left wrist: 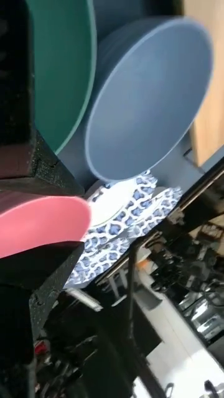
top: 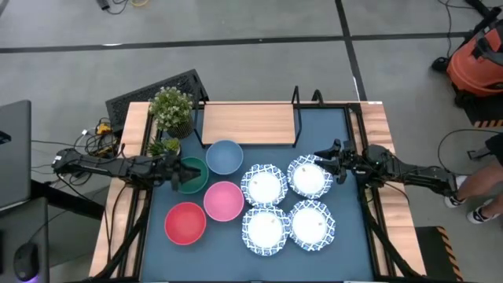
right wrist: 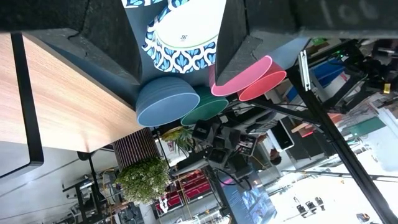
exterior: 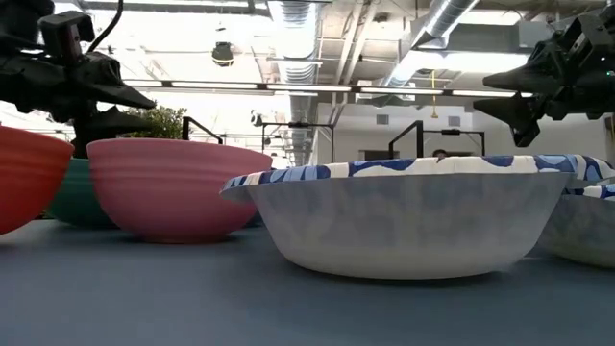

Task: Place and stack bowls onto a shelf
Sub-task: Put the white bowl on the shelf

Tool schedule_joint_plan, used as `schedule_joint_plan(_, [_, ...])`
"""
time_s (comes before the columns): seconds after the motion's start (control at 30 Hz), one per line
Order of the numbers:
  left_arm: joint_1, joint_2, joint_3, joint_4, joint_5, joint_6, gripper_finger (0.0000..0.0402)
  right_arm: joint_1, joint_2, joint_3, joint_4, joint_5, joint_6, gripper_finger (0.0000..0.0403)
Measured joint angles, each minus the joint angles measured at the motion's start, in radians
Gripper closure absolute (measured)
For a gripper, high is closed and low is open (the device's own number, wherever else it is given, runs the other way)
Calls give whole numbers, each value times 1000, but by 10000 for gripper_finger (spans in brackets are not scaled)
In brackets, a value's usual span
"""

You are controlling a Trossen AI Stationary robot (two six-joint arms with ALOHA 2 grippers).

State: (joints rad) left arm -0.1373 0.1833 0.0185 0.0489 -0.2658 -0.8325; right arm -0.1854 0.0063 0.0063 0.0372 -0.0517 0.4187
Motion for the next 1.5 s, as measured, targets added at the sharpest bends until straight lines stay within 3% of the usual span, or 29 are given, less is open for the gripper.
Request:
schedule_joint_plan(0.23, [1,0,0,255,-58,-2,281,0,0,0,0,0,0,176])
schedule_joint_plan(0.47, [1,0,22,588,-51,66,223,0,0,0,0,0,0,176])
schedule_joint_plan(0.7, [0,37,213,570,-109,245,171,0,0,0,0,0,0,176])
schedule_joint_plan(0.93, [0,160,432,535,-113,370,166,-1,0,0,53,10,5,176])
schedule_joint_plan(1.17, [0,295,575,507,-107,372,166,9,-1,6,216,22,354,176])
schedule_joint_plan(1.5, [0,402,659,511,-161,368,166,4,7,15,240,235,492,176])
